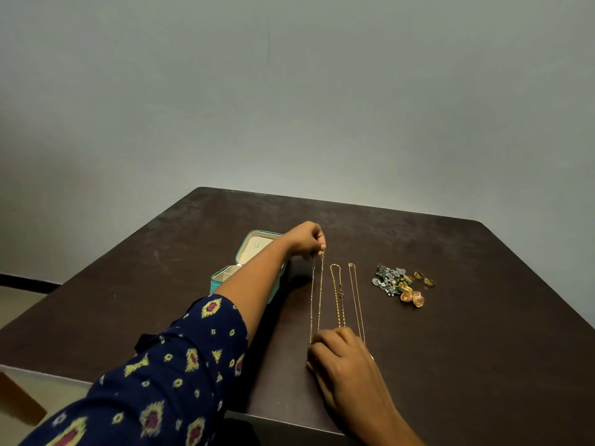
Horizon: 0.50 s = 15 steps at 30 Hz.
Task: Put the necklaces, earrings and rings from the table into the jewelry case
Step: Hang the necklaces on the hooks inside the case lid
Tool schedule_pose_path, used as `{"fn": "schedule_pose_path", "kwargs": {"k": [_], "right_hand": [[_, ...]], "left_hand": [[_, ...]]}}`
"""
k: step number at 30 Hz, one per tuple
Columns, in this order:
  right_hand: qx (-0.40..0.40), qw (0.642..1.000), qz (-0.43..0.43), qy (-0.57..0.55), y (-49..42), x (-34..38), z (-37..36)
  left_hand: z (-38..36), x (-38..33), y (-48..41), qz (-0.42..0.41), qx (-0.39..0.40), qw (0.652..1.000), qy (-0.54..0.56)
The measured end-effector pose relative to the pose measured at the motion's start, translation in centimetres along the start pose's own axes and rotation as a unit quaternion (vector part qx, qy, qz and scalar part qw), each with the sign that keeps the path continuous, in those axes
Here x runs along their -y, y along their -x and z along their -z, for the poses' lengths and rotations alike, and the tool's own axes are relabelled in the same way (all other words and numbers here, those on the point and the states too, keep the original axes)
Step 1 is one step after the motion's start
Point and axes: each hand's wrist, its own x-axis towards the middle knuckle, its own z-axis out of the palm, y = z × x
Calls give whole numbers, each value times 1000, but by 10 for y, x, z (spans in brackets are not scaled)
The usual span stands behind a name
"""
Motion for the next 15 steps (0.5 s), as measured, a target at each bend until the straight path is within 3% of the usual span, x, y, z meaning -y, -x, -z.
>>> {"fn": "schedule_pose_path", "kwargs": {"k": [9, 15], "right_hand": [[3, 1000, 9, -16, 1, 1, 5], [-1, 995, -29, -95, 2, 5, 16]], "left_hand": [[20, -27, 24, 28, -8, 989, 144], [31, -41, 49, 47, -36, 975, 213]]}}
